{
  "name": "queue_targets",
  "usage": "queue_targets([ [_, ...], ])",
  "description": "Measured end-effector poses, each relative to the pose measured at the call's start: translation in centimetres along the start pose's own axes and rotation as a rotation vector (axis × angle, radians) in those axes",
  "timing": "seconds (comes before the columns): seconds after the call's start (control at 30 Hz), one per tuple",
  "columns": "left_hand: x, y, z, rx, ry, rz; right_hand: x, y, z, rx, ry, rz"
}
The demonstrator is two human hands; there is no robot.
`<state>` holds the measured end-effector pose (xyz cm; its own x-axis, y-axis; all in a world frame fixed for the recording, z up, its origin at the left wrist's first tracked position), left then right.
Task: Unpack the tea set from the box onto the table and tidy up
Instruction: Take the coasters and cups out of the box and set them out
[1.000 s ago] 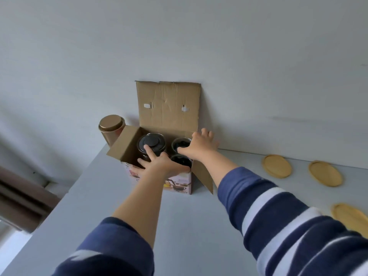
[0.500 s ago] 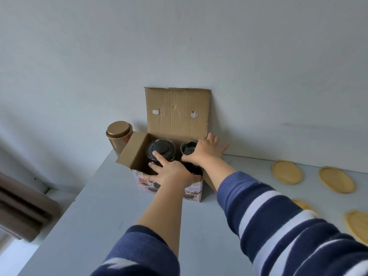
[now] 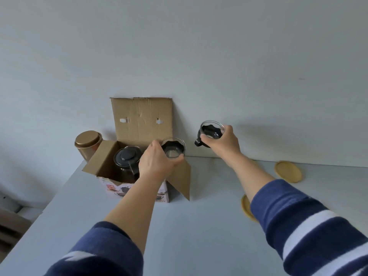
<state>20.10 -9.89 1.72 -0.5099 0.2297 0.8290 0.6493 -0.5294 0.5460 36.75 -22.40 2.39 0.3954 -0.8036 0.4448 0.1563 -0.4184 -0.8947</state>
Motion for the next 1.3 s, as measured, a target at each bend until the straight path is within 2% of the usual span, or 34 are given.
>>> queue_targets([
  [0.13, -4.2, 5.2, -0.4, -0.060, -0.073, -0.157, 6.2, 5.1, 1.1, -0.055, 0.108, -0.013],
  [0.37, -15.2, 12.5, -2.3, -0.105, -0.240, -0.313, 16.2, 16.0, 3.2, -0.232, 0.270, -0.193],
  [0.63, -23.8, 15.2, -1.4, -0.097, -0.313, -0.350, 19.6, 24.6, 6.8, -0.283, 0.315, -0.218],
  [1.0, -26.4, 14.8, -0.9, -0.191, -0.387, -0.212, 19.2, 26.0, 7.3, -0.289, 0.270, -0.204],
  [1.13, -25.2, 14.5, -0.8, -0.213, -0.412, -0.158, 19.8, 24.6, 6.8, -0.356, 0.243, -0.431],
  [1.2, -23.3, 13.7, -0.7, -0.241, -0.348, -0.112, 19.9, 23.0, 6.0, -0.287, 0.286, -0.584],
  [1.3, -19.0, 11.6, -0.4, -0.281, -0.223, -0.006, 18.9, 20.4, 4.7, -0.152, 0.297, -0.687],
])
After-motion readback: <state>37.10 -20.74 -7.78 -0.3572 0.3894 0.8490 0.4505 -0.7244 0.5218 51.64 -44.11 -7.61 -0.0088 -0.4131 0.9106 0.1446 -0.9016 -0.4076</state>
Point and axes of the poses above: each hand's wrist, its own z-axis towards the middle knuckle, its own x-axis out of the back of the hand, y = z × x, the point moved 4 cm from there along z, towards the middle knuckle, and after that the axes turned 2 degrees about -x, right-handed, at the moved point
